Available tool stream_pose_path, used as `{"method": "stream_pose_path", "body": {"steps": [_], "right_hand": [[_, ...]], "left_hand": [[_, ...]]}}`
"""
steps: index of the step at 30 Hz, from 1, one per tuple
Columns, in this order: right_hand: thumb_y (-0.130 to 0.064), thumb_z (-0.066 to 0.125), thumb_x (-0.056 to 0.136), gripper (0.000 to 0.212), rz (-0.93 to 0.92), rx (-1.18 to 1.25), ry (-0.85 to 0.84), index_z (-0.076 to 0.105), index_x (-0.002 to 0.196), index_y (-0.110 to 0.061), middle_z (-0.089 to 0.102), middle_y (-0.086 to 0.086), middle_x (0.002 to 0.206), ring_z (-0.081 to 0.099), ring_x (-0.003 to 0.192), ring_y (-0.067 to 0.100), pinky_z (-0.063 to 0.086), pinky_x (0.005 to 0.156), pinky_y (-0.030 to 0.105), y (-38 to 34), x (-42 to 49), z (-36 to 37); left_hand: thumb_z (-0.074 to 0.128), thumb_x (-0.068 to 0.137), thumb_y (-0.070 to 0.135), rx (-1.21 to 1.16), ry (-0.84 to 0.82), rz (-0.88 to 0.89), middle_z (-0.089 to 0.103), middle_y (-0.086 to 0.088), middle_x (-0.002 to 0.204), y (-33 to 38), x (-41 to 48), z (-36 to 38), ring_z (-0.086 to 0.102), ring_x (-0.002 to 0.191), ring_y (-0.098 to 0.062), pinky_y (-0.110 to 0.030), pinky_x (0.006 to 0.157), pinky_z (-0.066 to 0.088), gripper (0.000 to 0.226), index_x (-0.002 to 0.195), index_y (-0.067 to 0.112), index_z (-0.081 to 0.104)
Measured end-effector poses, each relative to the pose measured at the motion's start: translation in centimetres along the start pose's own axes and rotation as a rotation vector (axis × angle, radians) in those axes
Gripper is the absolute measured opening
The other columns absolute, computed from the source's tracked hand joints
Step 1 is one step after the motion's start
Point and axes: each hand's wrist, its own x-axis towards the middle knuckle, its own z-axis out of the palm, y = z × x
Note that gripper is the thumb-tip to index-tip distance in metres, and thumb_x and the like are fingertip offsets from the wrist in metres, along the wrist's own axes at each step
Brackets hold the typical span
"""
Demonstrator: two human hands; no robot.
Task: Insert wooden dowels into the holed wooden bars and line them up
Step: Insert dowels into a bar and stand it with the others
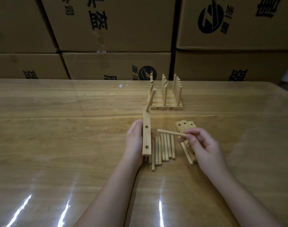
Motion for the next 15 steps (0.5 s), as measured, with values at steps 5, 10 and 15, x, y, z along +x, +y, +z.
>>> {"method": "stream_pose_path", "body": {"steps": [5, 10, 15], "right_hand": [[-0.007, 0.052, 0.091, 0.014, 0.035, 0.192, 0.015, 0.062, 0.094, -0.015, 0.072, -0.004, 0.081, 0.060, 0.067, 0.003, 0.048, 0.066, 0.011, -0.76, 0.16, 0.01], [-0.006, 0.059, 0.087, 0.015, 0.060, 0.195, -0.026, 0.063, 0.092, -0.020, 0.073, -0.008, 0.083, 0.064, 0.075, -0.002, 0.047, 0.066, 0.009, -0.60, 0.04, 0.28], [-0.010, 0.067, 0.080, 0.019, 0.090, 0.169, -0.020, 0.064, 0.091, -0.025, 0.072, -0.008, 0.087, 0.067, 0.084, 0.005, 0.049, 0.071, 0.011, -0.26, 0.01, 0.36]], "left_hand": [[0.044, 0.096, 0.025, 0.010, -0.028, 0.006, 0.061, 0.000, 0.060, -0.11, 0.01, 0.07, 0.054, 0.048, -0.008, -0.019, 0.043, 0.043, 0.025, 0.089, 0.014, 0.066], [0.044, 0.098, 0.031, 0.114, -0.048, 0.032, 0.065, 0.006, 0.066, -0.11, -0.16, 0.08, 0.060, 0.057, -0.005, -0.019, 0.048, 0.046, 0.028, 0.098, 0.017, 0.069], [0.045, 0.098, 0.030, 0.074, -0.059, 0.025, 0.064, 0.005, 0.061, 0.12, -0.39, 0.24, 0.059, 0.052, -0.004, -0.017, 0.046, 0.045, 0.028, 0.094, 0.014, 0.067]]}}
